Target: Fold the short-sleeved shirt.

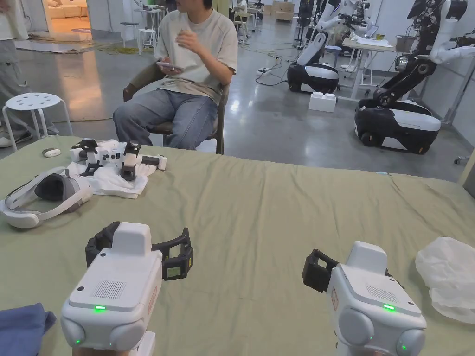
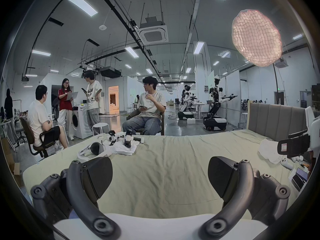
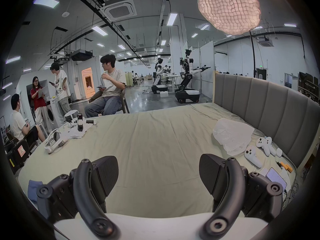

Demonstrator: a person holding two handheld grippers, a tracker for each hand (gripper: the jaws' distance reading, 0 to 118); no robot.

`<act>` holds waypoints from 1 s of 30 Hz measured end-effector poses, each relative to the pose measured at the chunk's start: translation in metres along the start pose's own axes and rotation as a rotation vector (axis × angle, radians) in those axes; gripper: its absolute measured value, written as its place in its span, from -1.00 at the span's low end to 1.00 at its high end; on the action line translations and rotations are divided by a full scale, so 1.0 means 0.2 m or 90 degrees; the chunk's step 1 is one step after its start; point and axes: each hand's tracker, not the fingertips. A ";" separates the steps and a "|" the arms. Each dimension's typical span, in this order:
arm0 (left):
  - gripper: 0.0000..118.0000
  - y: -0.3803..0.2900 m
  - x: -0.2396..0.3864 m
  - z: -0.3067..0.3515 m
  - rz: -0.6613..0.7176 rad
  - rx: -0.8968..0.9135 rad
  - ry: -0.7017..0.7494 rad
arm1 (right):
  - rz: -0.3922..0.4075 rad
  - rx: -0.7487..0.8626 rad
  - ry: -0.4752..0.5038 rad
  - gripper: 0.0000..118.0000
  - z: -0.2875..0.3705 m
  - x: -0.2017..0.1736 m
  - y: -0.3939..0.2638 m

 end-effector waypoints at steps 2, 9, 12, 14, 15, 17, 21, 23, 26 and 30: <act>0.89 -0.01 -0.01 -0.01 -0.001 -0.004 0.001 | 0.000 0.000 -0.002 0.66 0.00 0.00 0.00; 0.89 -0.01 -0.03 -0.01 0.006 -0.010 -0.006 | 0.006 -0.013 0.000 0.66 -0.02 -0.01 0.02; 0.89 -0.02 -0.03 -0.01 0.003 -0.014 -0.009 | -0.003 -0.021 0.009 0.66 -0.03 0.00 0.02; 0.89 -0.02 -0.03 -0.01 0.003 -0.015 -0.013 | -0.005 -0.010 -0.003 0.66 -0.03 -0.01 0.02; 0.89 -0.02 -0.03 -0.01 0.004 -0.015 -0.015 | 0.004 0.007 -0.015 0.66 -0.03 -0.01 0.01; 0.89 -0.02 -0.04 -0.02 0.004 -0.016 -0.018 | 0.027 0.014 -0.021 0.67 -0.03 -0.02 0.00; 0.89 -0.02 -0.04 -0.02 0.002 -0.014 -0.019 | 0.030 0.028 0.011 0.67 -0.04 0.00 -0.01; 0.89 -0.02 -0.03 -0.03 0.000 -0.013 -0.021 | 0.023 0.047 0.033 0.67 -0.03 0.02 -0.02; 0.89 -0.02 -0.03 -0.03 0.001 -0.011 -0.025 | 0.025 0.068 0.044 0.67 -0.03 0.03 -0.03; 0.89 -0.02 -0.02 -0.03 -0.004 -0.009 -0.023 | 0.025 0.090 0.034 0.67 -0.03 0.03 -0.04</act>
